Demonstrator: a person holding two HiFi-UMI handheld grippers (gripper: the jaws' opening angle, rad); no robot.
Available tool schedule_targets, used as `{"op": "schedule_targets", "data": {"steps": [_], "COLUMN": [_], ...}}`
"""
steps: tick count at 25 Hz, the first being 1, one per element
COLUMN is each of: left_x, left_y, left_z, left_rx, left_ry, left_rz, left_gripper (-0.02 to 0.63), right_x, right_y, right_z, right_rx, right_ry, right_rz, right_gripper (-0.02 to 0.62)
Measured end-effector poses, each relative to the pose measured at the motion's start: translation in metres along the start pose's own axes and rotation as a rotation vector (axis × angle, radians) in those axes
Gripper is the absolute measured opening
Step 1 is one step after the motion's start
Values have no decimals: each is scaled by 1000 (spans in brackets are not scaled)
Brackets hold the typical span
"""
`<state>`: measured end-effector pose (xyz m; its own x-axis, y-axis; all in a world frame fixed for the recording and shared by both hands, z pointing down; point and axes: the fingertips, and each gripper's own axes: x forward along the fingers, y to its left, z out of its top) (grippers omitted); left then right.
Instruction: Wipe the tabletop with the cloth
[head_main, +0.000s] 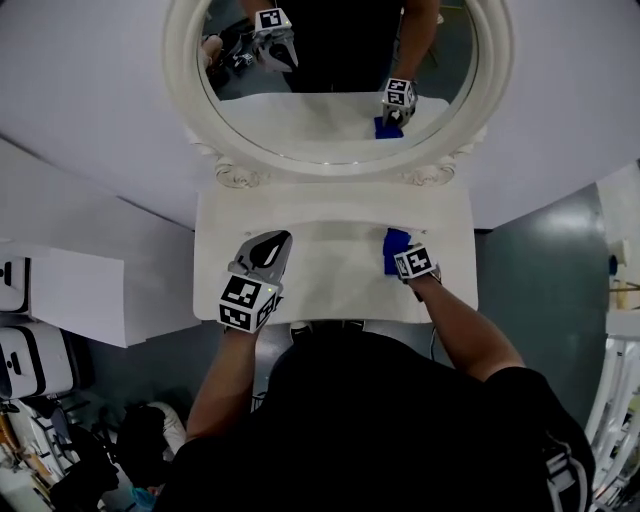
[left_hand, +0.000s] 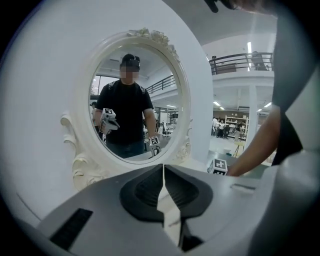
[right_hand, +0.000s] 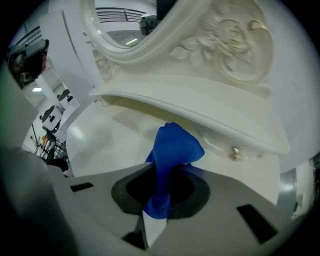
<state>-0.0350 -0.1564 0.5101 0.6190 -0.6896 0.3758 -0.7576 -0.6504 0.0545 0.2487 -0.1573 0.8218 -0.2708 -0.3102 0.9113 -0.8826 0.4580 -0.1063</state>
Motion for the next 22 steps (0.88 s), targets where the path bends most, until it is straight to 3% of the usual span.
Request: {"op": "schedule_targets", "data": {"steps": [5,11,17,22], "left_x": [-42,-95,-148,-190], "left_y": [26,60,95,119], "left_z": [-12,-33,-53,-72], "left_rx": [-25,-61,-100,-130], "left_ry": [-3,-4,-3,4], "left_rz": [65,158,261,337], "left_gripper": [17,18,17,17], "right_x": [22,47,61,73], "right_y": [109,240,357,423], "right_z": [58,98,119,123], "right_rx": [-152,-359,-450,-489], "right_ry": [-16,3,7,38], "right_rz": [126,266,426,498], "right_gripper": [40,40,40,40]}}
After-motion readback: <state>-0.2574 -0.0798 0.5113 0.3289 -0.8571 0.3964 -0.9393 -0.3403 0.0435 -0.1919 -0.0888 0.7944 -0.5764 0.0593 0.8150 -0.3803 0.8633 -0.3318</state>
